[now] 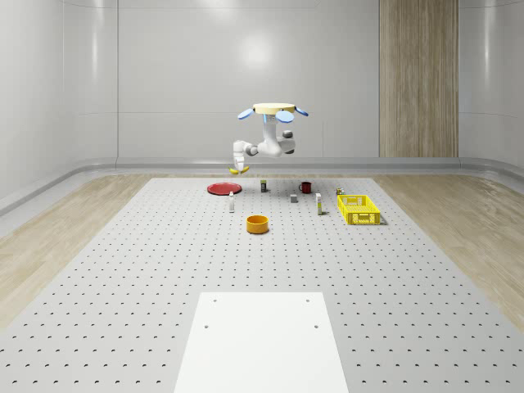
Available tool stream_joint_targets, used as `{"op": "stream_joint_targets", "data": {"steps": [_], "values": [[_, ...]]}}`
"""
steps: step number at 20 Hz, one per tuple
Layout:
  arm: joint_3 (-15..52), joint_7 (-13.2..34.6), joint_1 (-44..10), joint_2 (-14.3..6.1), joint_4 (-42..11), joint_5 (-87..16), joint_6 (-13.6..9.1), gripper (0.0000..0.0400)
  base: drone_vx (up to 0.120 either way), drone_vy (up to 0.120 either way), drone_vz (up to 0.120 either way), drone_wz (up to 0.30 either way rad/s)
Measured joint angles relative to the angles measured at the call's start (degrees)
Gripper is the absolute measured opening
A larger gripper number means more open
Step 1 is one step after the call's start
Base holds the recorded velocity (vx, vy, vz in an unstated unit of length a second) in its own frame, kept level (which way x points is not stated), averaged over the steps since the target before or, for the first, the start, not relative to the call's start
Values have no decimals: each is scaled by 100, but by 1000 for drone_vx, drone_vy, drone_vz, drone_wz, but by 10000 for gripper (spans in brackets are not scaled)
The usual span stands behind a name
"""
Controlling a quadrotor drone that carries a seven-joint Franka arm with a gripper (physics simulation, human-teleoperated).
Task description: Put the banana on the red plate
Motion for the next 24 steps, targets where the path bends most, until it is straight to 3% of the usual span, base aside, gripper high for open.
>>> {"op": "stream_joint_targets", "data": {"steps": [4,9,24], "values": [[1,-685,-2,2,1,1,-6,200,10,0,0,-275],[0,-1216,-1,7,1,0,-14,200,120,0,0,0],[-2,-1529,3,28,0,-9,-35,200,120,0,-109,0]]}}
